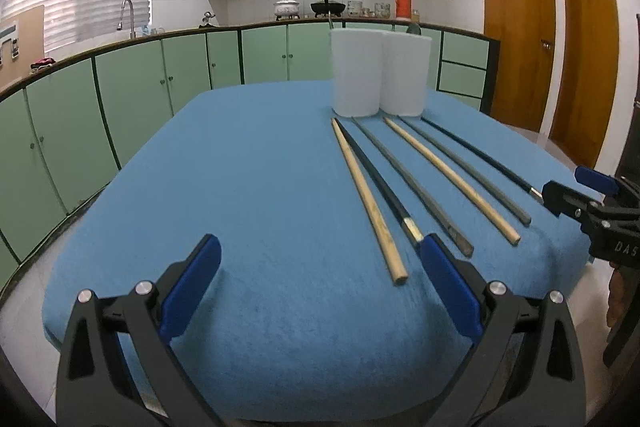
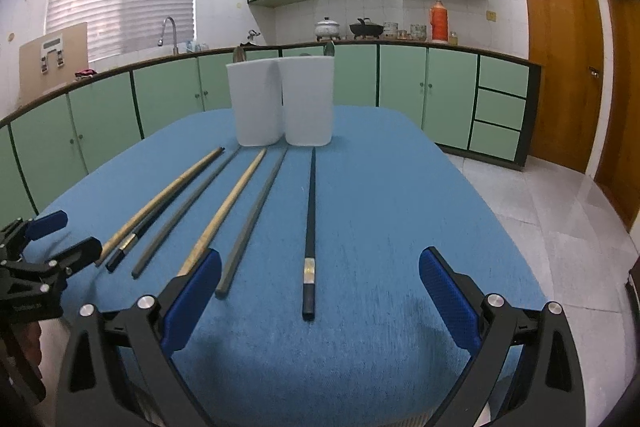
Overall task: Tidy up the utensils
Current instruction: 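Move both tools back over the table toward the chopsticks, then close left tool on the light wooden chopstick while right tool grasps a black chopstick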
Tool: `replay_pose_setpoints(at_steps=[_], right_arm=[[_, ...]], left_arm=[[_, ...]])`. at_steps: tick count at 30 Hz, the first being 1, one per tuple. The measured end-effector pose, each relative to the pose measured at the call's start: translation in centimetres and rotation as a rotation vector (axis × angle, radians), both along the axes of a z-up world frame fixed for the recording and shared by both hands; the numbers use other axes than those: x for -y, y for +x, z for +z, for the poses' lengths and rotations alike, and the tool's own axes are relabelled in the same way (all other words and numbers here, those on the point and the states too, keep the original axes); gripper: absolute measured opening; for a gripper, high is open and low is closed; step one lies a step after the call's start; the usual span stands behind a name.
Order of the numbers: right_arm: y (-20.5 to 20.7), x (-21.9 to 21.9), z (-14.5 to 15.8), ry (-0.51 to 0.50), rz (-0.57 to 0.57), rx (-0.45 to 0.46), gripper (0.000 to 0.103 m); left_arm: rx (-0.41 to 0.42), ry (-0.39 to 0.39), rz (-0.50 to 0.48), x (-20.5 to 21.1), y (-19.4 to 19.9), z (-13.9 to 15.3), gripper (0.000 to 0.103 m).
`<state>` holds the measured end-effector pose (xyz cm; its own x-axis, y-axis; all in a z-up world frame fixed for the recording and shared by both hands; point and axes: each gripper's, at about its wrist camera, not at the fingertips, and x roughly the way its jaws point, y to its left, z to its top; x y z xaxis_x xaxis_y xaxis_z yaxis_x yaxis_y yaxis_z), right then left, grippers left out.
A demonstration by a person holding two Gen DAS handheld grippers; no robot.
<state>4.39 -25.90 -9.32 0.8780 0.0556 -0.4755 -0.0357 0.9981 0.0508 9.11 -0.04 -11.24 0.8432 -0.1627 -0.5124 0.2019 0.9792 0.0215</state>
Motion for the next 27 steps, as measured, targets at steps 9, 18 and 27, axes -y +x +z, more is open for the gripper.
replay_pose_setpoints(at_steps=[9, 18, 27], right_arm=[[0.2, 0.5, -0.5, 0.006, -0.004, -0.003, 0.095], [0.2, 0.3, -0.8, -0.012, 0.031, 0.000, 0.067], [-0.1, -0.6, -1.5, -0.045, 0.054, -0.004, 0.046]], left_arm=[[-0.014, -0.024, 0.048, -0.2, 0.6, -0.3, 0.097], [-0.006, -0.064, 0.060, -0.3, 0.6, -0.2, 0.097], [-0.002, -0.048, 0.010, 0.7, 0.8, -0.3, 0.075]])
